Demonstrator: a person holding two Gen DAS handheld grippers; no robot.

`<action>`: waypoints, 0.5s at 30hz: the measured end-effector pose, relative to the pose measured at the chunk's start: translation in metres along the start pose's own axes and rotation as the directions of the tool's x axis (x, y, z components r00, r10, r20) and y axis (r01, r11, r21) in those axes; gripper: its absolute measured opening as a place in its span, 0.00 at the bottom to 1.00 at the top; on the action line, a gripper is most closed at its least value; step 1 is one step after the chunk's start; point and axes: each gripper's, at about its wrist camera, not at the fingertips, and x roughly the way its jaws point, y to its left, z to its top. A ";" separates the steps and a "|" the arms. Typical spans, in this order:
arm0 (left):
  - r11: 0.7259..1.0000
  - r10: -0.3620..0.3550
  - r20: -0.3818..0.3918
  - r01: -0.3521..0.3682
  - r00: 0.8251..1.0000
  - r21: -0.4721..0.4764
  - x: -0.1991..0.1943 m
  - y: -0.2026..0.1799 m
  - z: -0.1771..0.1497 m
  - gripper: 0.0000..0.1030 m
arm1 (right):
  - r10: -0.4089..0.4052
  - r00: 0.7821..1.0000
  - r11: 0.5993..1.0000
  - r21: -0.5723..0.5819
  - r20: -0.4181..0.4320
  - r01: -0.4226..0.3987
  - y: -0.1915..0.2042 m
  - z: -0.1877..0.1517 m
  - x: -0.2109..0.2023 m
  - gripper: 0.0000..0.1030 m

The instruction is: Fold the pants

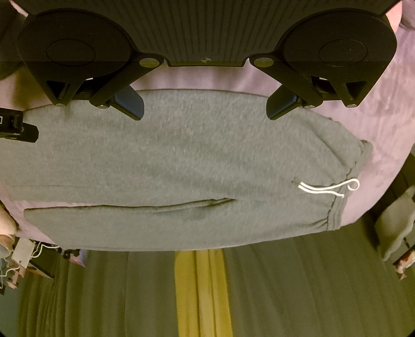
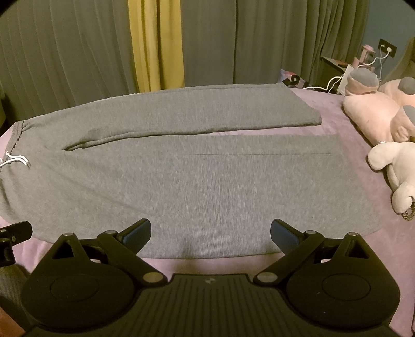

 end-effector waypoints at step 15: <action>1.000 0.010 -0.021 -0.010 1.000 -0.002 0.013 0.001 0.002 1.00 | 0.007 1.000 0.999 -0.046 0.027 -0.006 0.001 -0.005 0.014 0.96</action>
